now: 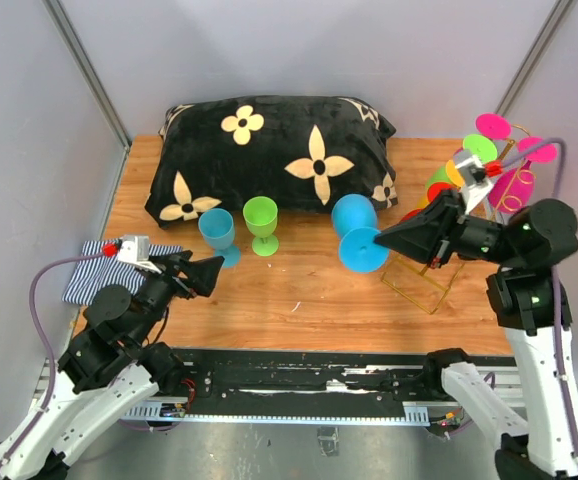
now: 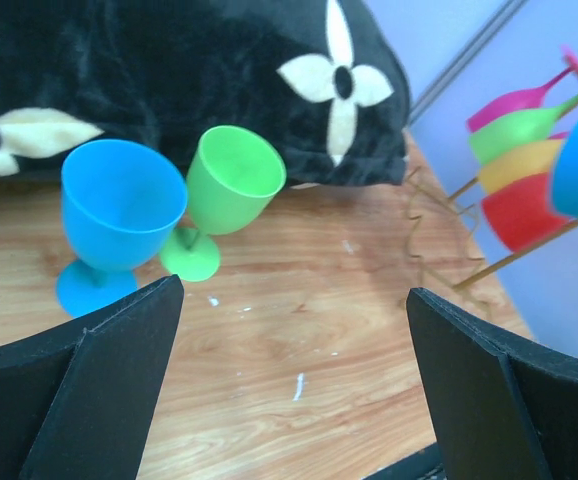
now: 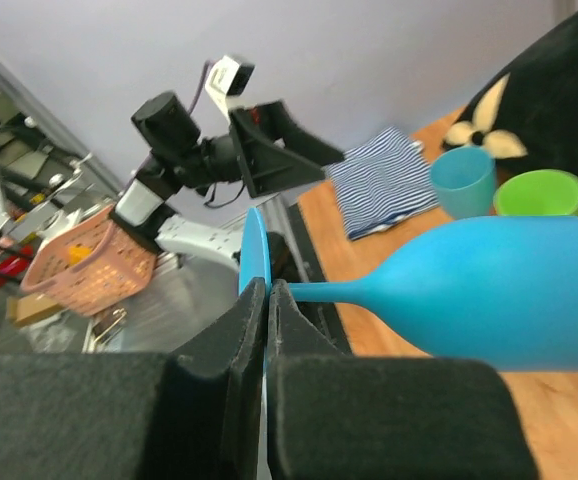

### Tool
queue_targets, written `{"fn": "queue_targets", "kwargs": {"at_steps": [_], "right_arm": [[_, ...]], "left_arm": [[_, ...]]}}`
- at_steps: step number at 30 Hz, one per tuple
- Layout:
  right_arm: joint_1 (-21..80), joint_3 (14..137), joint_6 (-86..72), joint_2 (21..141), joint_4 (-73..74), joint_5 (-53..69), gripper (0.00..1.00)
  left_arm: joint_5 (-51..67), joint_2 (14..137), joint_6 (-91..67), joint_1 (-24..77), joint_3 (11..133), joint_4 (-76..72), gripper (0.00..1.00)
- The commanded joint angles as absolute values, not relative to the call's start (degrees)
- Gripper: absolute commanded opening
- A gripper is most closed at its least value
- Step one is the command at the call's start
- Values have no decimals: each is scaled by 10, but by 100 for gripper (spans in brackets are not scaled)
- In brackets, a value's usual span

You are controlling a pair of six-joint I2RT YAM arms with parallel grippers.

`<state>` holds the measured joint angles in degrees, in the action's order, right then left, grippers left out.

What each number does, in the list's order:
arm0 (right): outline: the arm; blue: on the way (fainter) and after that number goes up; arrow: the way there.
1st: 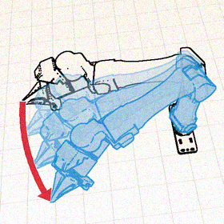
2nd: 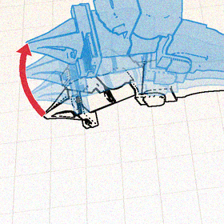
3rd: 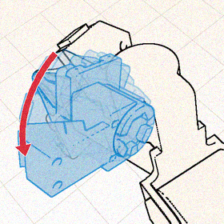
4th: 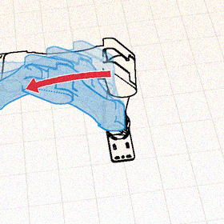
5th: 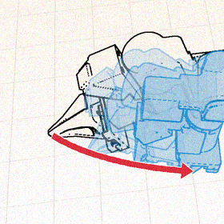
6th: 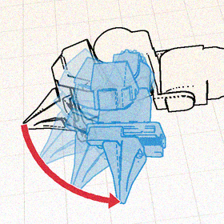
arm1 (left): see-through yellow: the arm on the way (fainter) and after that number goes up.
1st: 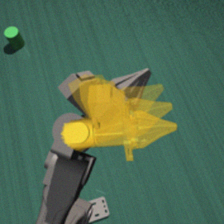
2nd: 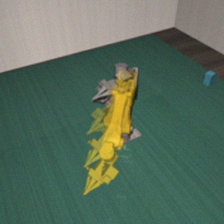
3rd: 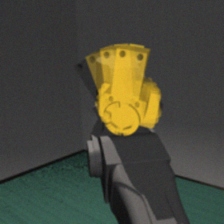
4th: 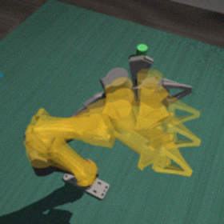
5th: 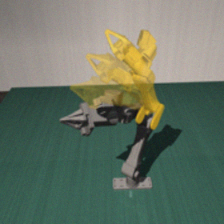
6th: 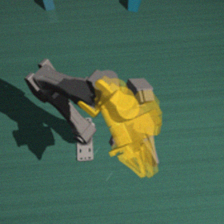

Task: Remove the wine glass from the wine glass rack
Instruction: Pick up the wine glass from the wine rack, then place the wine glass at the center of the board.

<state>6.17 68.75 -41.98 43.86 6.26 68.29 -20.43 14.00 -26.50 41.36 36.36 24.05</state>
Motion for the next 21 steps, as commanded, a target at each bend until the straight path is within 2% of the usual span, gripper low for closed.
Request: {"fn": "queue_targets", "kwargs": {"at_steps": [1, 6, 11, 16, 21], "right_arm": [[188, 675, -298, 455, 131, 586, 1], [351, 635, -212, 487, 161, 434, 1], [454, 593, -178, 516, 154, 337, 1], [500, 536, -208, 508, 98, 268, 1], [511, 486, -246, 482, 32, 236, 1]], "left_arm": [[-139, 121, -321, 411, 389, 193, 100], [-56, 112, -370, 411, 358, 95, 100], [61, 166, -393, 411, 346, 42, 100], [168, 225, -430, 412, 322, -29, 100], [240, 253, -462, 412, 269, -119, 94]]}}
